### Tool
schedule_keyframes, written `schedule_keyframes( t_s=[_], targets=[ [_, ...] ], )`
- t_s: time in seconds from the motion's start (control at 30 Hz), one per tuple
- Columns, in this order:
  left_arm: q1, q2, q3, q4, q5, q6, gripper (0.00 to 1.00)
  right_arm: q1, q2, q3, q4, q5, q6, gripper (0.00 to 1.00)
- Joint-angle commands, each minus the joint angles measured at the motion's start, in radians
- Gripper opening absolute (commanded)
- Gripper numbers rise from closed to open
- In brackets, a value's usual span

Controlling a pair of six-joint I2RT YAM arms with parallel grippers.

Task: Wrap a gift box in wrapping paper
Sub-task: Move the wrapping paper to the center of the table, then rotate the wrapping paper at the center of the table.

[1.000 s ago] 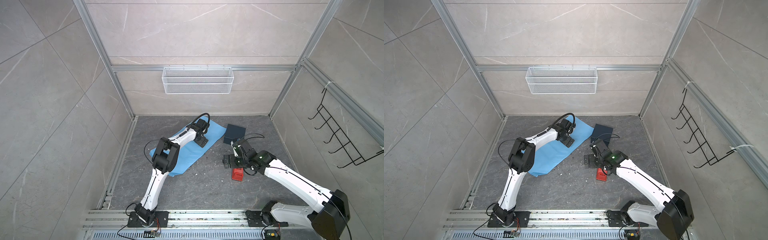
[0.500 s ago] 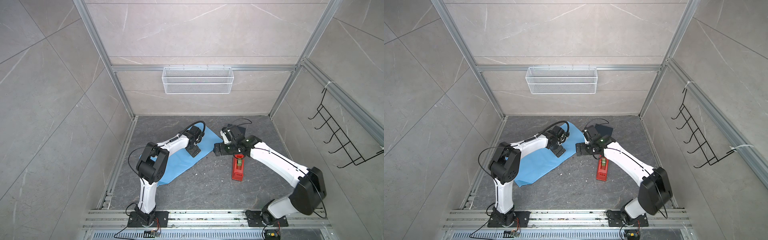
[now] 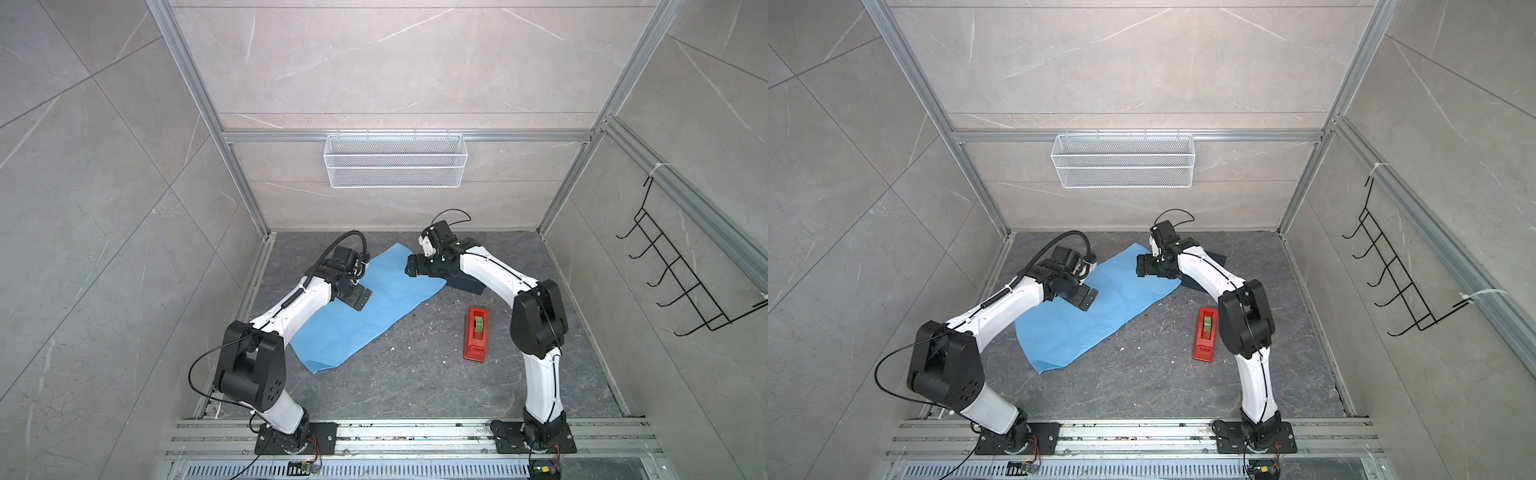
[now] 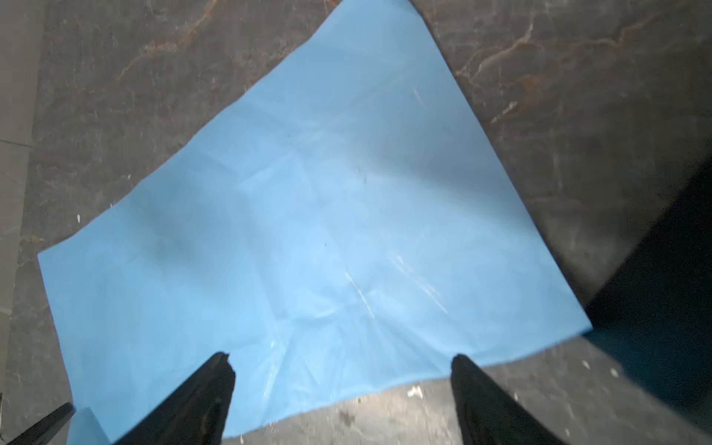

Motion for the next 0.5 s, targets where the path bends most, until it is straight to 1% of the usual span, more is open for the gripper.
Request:
schedule_keyframes(
  t_s=[0.0,0.1,0.17,0.3,0.37,0.47],
  targets=[
    [0.028,-0.068,-0.018,-0.001,0.085,-0.006,1.0,0.004,0.095,0.142,-0.095,-0.055,-0.022,0.89],
    [0.085,-0.111,-0.065,-0.004,0.17,0.027,1.0,0.007,0.146,0.188,-0.106,-0.054,-0.015,0.89],
    [0.122,-0.134,-0.092,-0.013,0.193,0.07,1.0,0.008,0.18,0.205,-0.116,-0.038,-0.005,0.88],
    [0.196,-0.185,-0.156,-0.037,0.192,0.179,1.0,0.033,0.237,0.266,-0.18,-0.011,-0.019,0.87],
    [0.233,-0.205,-0.205,-0.02,0.168,0.219,1.0,0.047,0.252,0.279,-0.204,0.014,-0.037,0.87],
    [0.267,-0.212,-0.26,-0.023,0.131,0.274,1.0,0.051,0.263,0.273,-0.226,0.013,-0.039,0.87]
  ],
)
